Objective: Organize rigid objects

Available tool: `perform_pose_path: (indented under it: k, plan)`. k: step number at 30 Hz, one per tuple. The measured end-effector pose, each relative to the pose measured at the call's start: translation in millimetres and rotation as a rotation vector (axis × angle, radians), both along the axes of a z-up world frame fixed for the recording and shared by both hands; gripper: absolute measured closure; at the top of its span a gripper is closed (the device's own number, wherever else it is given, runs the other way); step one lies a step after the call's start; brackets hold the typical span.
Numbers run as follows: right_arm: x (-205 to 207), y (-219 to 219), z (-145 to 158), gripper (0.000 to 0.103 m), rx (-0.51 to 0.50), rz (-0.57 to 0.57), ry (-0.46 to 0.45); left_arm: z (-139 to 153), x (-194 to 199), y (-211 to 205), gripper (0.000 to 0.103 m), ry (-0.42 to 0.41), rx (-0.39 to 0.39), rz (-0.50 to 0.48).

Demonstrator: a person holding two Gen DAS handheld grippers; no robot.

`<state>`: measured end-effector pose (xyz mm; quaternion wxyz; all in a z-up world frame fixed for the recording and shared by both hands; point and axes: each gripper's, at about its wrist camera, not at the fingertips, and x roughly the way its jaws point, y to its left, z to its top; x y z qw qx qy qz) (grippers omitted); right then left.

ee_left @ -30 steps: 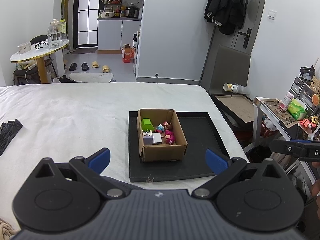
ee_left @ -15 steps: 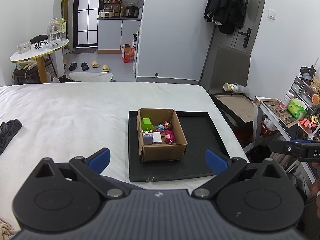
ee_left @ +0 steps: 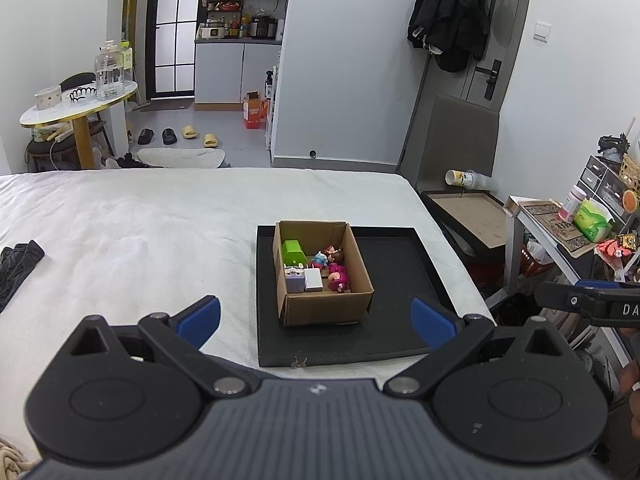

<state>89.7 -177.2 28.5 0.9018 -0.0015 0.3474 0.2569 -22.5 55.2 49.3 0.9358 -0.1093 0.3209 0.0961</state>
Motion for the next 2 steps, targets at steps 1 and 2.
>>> perform_pose_path:
  k: [1,2]
  plan:
    - [0.0,0.1,0.0,0.0,0.0,0.0,0.001,0.0,0.3,0.3,0.002,-0.001,-0.002,0.0]
    - [-0.1,0.0,-0.1,0.0,0.001,-0.001,0.002,0.0,0.6,0.6,0.002,-0.002,-0.002,-0.002]
